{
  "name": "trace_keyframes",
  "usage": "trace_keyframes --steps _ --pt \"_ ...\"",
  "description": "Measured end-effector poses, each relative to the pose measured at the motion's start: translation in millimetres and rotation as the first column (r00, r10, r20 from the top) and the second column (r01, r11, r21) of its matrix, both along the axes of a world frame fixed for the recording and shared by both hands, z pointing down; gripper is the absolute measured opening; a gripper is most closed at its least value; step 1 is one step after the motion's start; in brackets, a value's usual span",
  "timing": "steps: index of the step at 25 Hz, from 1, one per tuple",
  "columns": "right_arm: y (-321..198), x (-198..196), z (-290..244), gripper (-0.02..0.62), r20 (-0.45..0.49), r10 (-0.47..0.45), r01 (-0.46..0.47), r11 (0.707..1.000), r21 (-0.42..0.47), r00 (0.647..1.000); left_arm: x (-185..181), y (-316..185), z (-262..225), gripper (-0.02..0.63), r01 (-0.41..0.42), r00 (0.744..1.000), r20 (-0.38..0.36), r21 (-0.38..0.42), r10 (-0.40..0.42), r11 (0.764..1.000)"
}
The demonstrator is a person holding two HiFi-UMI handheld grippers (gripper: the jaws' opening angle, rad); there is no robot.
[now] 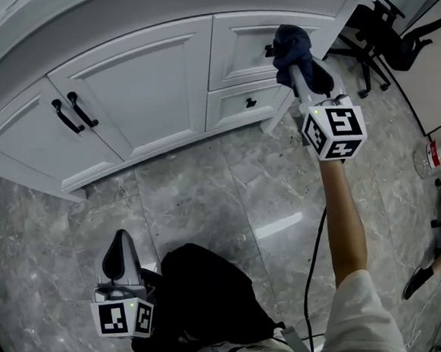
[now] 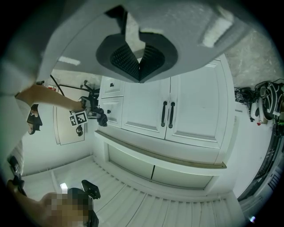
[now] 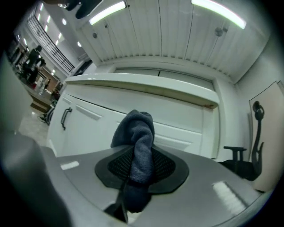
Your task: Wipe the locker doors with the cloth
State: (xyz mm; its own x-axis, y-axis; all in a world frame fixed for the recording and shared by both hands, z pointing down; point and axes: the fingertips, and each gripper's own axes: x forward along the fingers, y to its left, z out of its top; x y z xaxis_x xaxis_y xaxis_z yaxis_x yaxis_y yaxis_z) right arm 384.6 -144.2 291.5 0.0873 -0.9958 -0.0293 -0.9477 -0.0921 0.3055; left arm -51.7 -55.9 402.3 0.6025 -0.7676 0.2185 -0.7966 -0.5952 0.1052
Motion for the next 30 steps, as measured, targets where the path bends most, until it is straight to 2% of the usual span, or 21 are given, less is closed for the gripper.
trace_keyframes --steps 4,7,9,13,16,20,30 --pt "-16 -80 54 0.098 0.048 -0.163 0.166 0.983 -0.078 0.985 2 4 1 0.002 -0.007 1.000 0.007 -0.003 0.007 1.000" --pt "-39 -105 91 0.098 0.043 -0.212 0.216 0.966 -0.143 0.976 0 6 -1 0.002 -0.004 1.000 0.013 -0.001 0.004 1.000" --pt "-54 -106 106 0.098 0.055 -0.206 0.212 0.963 -0.166 0.977 -2 5 -1 0.002 0.001 1.000 0.018 -0.001 -0.001 1.000" --pt "-77 -93 113 0.098 0.111 -0.176 0.193 0.967 -0.166 0.978 -3 4 0 0.002 0.008 1.000 0.025 -0.002 -0.008 1.000" --pt "-77 -82 114 0.100 0.111 -0.165 0.183 0.968 -0.172 0.980 1 3 2 0.002 0.003 1.000 0.029 -0.008 -0.003 1.000" --pt "-71 -43 113 0.100 0.138 -0.089 0.113 0.978 -0.173 0.986 5 3 5 0.002 -0.006 0.999 0.032 -0.014 0.006 1.000" --pt "-49 75 111 0.097 0.035 0.111 -0.099 0.963 -0.252 0.993 7 3 7 0.002 -0.006 1.000 0.027 -0.021 0.006 1.000"
